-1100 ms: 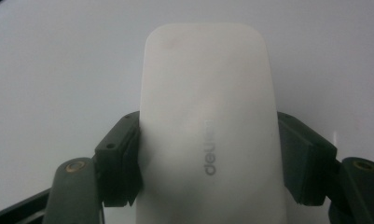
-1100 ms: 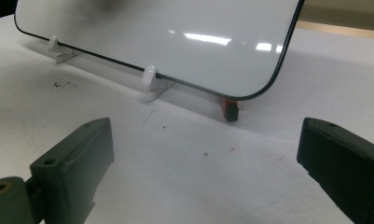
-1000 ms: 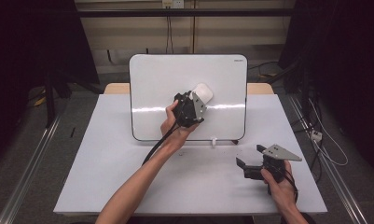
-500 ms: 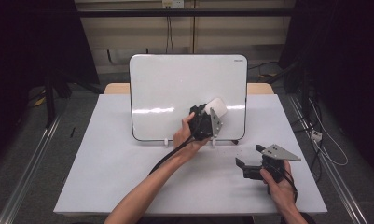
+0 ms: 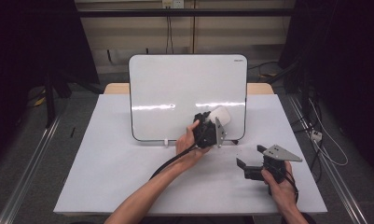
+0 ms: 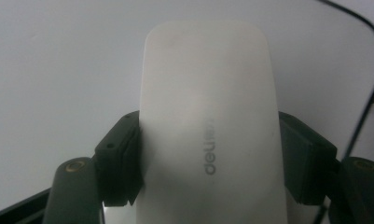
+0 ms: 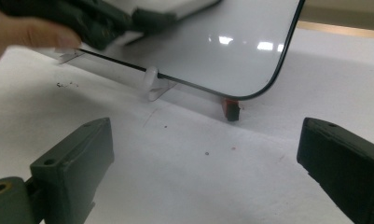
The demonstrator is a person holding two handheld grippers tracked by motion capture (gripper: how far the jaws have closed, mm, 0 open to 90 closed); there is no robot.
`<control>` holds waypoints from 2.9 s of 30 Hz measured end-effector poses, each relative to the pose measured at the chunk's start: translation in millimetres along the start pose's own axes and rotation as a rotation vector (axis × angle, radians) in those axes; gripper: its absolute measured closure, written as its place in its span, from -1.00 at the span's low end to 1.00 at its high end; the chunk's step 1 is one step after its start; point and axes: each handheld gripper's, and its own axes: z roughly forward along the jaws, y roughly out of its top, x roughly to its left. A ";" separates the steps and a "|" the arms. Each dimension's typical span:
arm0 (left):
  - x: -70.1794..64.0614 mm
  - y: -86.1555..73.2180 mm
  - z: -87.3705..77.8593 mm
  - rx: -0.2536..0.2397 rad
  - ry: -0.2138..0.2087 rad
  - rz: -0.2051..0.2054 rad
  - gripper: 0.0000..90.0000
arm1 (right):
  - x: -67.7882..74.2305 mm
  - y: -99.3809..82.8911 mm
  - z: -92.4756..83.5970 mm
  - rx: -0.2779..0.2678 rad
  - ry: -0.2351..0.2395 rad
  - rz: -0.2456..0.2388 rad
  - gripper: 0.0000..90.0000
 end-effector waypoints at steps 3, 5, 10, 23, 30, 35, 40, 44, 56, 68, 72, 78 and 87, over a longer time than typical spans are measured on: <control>24.7 -7.4 -4.6 0.007 0.035 -0.036 -0.31 | -0.2 -0.1 -0.3 -0.001 0.001 -0.005 -0.92; 43.4 -14.2 -8.1 0.011 0.059 -0.083 -0.31 | 0.2 0.1 -0.1 0.000 -0.001 -0.005 -0.92; 83.5 -35.3 -20.4 0.026 0.112 -0.178 -0.31 | 1.1 0.4 0.8 0.005 0.000 -0.004 -0.92; 42.3 -55.5 -34.0 0.038 0.060 -0.111 -0.31 | 2.0 0.9 2.6 0.010 -0.006 -0.002 -0.92; 38.8 -60.2 -37.9 0.032 -0.005 -0.098 -0.31 | 1.8 0.9 2.3 0.009 -0.001 -0.007 -0.92; 46.3 -61.7 -40.6 0.025 -0.052 -0.159 -0.31 | 1.0 0.9 3.0 0.005 -0.002 -0.002 -0.92; 51.5 -63.0 -43.5 0.021 -0.086 -0.212 -0.31 | 1.1 1.0 2.3 0.006 -0.003 -0.004 -0.92; 57.0 -61.0 -52.7 -0.011 -0.095 -0.249 -0.31 | 1.3 1.7 4.0 0.007 -0.001 -0.002 -0.92; 74.8 -59.2 -68.9 -0.044 -0.119 -0.350 -0.31 | 3.0 3.5 8.2 0.004 0.000 -0.003 -0.92; 96.0 -68.0 -98.2 -0.050 -0.084 -0.418 -0.31 | 2.7 3.4 9.5 0.008 0.008 -0.006 -0.92; 111.0 -73.5 -106.5 -0.052 -0.057 -0.460 -0.31 | 2.1 4.0 9.9 0.004 0.006 -0.006 -0.92; 124.8 -79.5 -114.0 -0.050 -0.020 -0.474 -0.31 | 0.6 4.4 11.7 0.007 -0.009 0.010 -0.92; 134.3 -90.6 -126.1 -0.003 0.030 -0.433 -0.31 | 1.1 3.5 11.0 0.003 -0.005 0.014 -0.92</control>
